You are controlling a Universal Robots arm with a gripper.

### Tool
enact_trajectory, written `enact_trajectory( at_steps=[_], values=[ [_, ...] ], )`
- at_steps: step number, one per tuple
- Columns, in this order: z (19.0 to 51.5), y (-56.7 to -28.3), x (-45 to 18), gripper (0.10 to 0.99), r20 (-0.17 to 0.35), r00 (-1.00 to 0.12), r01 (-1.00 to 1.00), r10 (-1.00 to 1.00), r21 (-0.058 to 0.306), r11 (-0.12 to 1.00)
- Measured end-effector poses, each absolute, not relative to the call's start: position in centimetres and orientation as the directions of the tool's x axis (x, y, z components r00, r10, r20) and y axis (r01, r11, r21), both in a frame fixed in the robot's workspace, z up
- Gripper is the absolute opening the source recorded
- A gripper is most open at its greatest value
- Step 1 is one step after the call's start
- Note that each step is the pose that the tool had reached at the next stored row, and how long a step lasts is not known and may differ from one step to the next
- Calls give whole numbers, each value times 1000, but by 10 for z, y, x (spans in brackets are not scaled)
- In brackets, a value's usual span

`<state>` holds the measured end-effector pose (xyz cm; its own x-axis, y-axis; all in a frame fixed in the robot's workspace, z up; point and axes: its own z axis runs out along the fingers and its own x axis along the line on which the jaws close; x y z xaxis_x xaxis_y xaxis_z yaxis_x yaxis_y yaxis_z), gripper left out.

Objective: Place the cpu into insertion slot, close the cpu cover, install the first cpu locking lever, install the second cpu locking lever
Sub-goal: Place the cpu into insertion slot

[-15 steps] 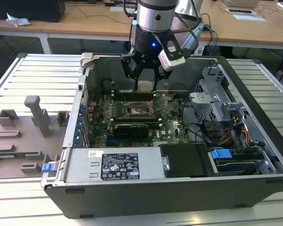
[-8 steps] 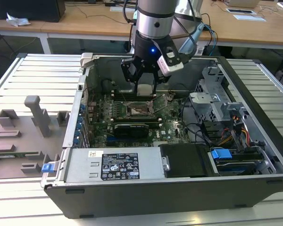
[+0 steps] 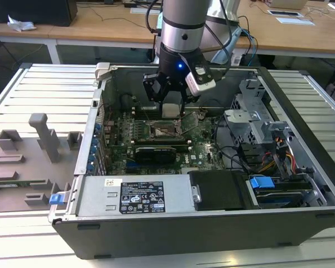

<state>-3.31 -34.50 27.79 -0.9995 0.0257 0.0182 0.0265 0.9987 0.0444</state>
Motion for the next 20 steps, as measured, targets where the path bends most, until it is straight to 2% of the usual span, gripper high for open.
enact_trajectory(
  at_steps=[12,20],
  values=[
    [260,-332,-33,545,18,-1000,26,26,24,999],
    [258,-332,-33,545,18,-1000,26,26,23,999]
  ],
)
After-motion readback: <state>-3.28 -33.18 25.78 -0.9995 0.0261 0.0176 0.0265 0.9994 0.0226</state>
